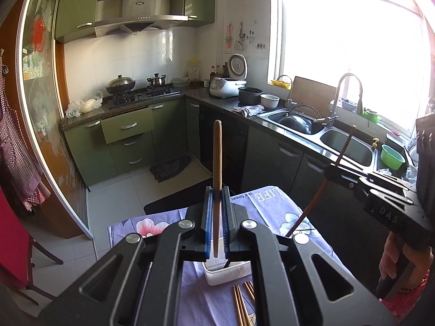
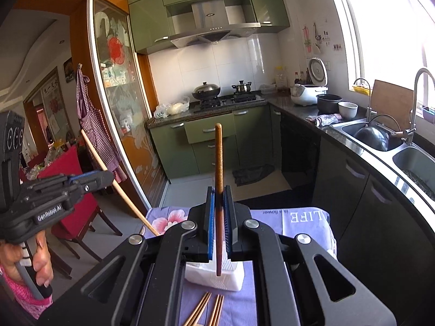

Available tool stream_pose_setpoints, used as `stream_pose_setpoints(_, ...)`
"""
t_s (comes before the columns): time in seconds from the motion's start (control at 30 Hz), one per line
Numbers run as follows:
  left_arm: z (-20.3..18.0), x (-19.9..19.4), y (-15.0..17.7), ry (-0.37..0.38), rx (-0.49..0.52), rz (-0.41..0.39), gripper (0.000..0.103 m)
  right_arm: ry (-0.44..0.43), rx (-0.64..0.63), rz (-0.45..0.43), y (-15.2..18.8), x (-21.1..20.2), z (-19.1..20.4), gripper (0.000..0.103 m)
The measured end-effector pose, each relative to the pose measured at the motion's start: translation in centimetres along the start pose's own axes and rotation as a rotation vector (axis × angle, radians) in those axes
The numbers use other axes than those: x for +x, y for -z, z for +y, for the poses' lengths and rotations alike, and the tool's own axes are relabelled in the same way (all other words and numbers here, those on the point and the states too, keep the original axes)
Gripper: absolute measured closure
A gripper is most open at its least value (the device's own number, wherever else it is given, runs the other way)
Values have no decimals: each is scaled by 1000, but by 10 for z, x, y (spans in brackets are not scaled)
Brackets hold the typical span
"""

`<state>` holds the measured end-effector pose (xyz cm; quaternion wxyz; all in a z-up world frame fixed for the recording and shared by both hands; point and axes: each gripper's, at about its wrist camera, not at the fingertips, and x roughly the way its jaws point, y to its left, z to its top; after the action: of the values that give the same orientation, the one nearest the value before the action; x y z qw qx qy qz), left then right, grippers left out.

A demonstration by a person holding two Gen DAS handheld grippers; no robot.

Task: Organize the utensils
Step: 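Lift both chopsticks upright and drop them into the white holder, opening both grippers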

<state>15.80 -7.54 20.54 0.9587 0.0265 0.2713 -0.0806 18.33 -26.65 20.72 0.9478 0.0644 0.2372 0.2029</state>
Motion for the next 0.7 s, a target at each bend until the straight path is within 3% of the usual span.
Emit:
stream_pose_setpoints(0.1, 1, 27, 10, -6, -8, 49, 97, 13, 7, 36, 1, 31, -3, 96)
stream_pose_setpoints(0.37, 9, 77, 50, -1, -12, 192, 97, 19, 12, 172, 46, 94, -12, 96)
stream_pose_setpoints(0.53, 12, 73, 56, -1, -10, 195, 89, 6, 16, 178, 60, 94, -14, 93)
stream_pose_setpoints(0.7, 10, 53, 58, 5, -5, 171, 81, -8, 12, 142, 64, 64, -12, 92)
